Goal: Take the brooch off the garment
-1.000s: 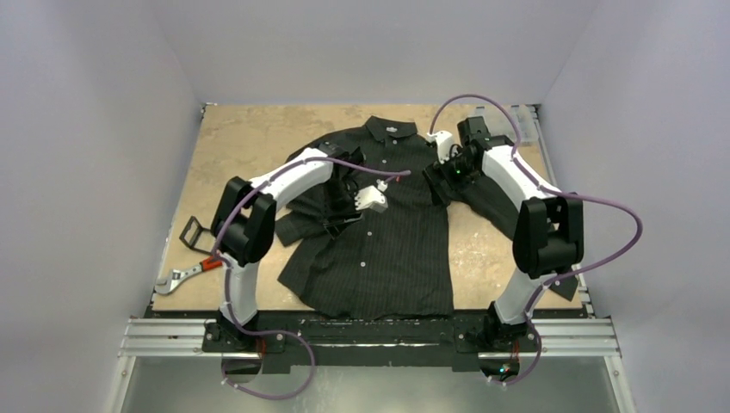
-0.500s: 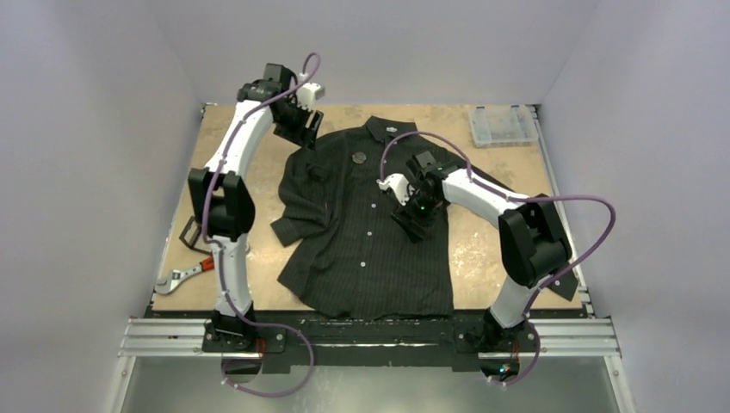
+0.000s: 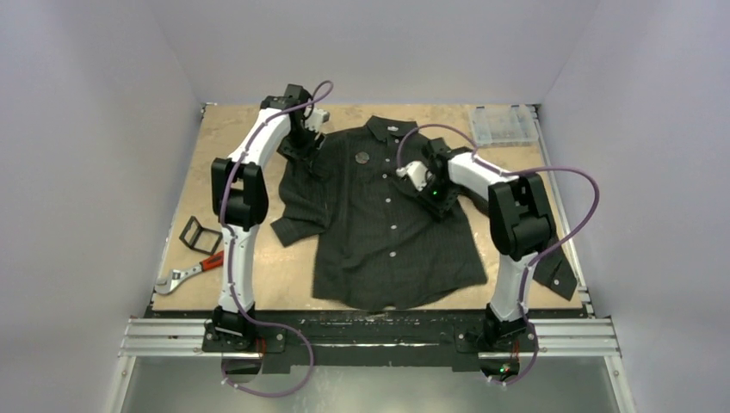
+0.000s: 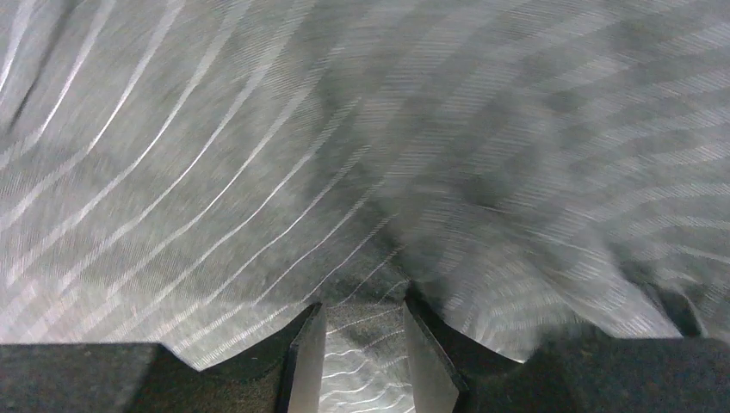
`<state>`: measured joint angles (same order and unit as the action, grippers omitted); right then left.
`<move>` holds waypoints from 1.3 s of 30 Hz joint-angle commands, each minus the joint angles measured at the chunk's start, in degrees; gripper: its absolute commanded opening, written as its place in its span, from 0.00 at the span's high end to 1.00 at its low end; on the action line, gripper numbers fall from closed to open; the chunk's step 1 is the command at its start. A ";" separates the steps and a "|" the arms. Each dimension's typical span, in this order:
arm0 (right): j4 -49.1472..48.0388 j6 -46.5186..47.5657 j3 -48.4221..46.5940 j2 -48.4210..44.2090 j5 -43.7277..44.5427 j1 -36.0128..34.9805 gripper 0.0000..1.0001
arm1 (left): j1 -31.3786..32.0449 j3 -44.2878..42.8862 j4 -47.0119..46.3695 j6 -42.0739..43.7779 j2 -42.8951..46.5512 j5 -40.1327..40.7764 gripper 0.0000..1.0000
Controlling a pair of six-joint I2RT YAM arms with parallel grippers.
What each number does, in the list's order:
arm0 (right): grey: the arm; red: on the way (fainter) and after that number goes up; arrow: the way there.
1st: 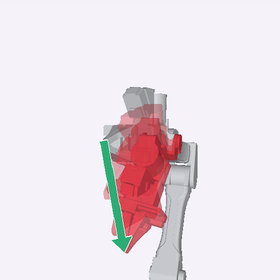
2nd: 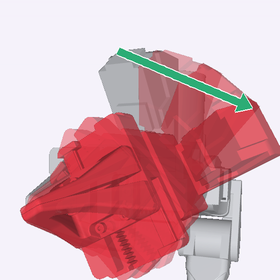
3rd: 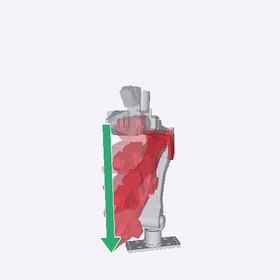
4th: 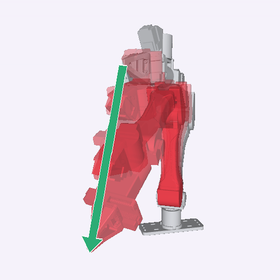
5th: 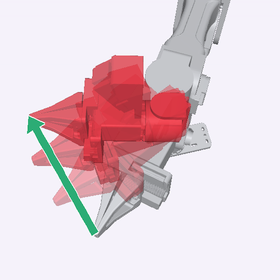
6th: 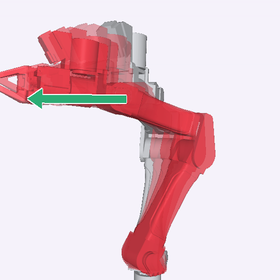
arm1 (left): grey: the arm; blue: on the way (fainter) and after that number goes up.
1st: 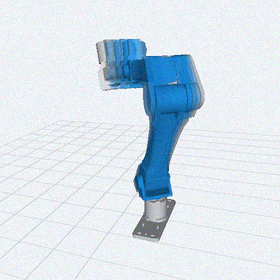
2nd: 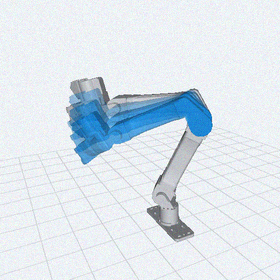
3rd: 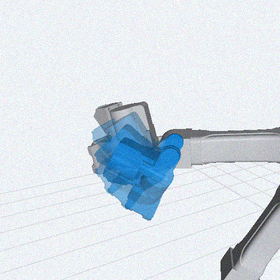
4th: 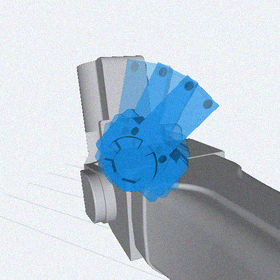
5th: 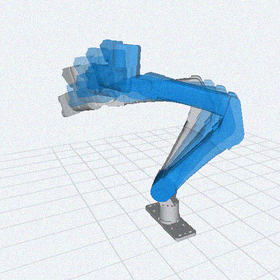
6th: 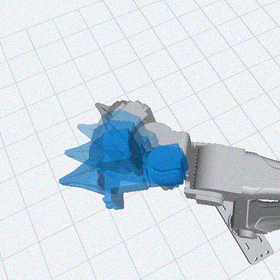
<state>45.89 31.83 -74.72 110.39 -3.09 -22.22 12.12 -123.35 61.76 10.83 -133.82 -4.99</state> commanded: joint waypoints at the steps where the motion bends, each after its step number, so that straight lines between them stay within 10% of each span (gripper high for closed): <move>1: -1.02 5.05 -6.14 8.51 11.25 10.11 0.58 | 0.89 -8.04 4.05 -3.84 -3.18 4.80 0.36; 12: 4.46 1.19 -23.66 10.49 5.37 10.66 0.47 | 5.31 -0.72 11.70 -2.69 -1.50 3.22 0.53; 18: 7.75 -2.23 -26.92 4.27 -8.89 10.63 0.25 | 11.41 22.52 7.61 -1.82 10.06 -2.62 0.62; 27: 10.41 -4.18 -28.11 2.63 -14.88 10.65 0.24 | 23.92 47.80 2.14 -5.38 24.19 -18.57 0.62; 33: 11.49 -1.83 -19.23 -1.87 -13.90 10.66 0.26 | 14.99 40.06 -8.35 -11.10 36.46 -22.77 0.41; 39: 11.08 -2.11 -9.49 -6.51 -11.95 10.24 0.27 | 11.63 15.28 -4.61 -12.39 17.90 -3.71 0.37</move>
<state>56.18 29.21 -87.92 108.55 -15.90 -11.38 24.05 -96.71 57.60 0.84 -104.55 -19.51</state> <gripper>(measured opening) 0.735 0.646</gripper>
